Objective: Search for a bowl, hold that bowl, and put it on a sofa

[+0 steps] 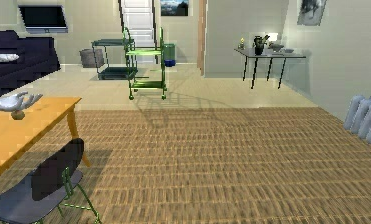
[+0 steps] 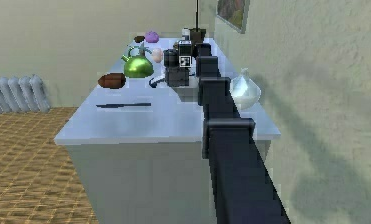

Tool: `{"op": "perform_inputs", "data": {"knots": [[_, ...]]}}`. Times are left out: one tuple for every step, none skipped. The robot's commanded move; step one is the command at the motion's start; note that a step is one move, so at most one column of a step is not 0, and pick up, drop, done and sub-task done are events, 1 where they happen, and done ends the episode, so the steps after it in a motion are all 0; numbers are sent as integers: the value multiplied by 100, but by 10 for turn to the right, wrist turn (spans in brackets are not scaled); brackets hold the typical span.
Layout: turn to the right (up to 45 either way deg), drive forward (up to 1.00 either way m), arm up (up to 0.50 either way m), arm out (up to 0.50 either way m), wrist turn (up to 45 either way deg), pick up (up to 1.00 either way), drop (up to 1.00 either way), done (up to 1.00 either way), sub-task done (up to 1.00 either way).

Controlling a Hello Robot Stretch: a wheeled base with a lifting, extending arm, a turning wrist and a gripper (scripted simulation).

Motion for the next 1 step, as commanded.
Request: {"op": "perform_inputs", "data": {"knots": [[0, 0, 0, 0, -450, 0, 0, 0, 0]]}}
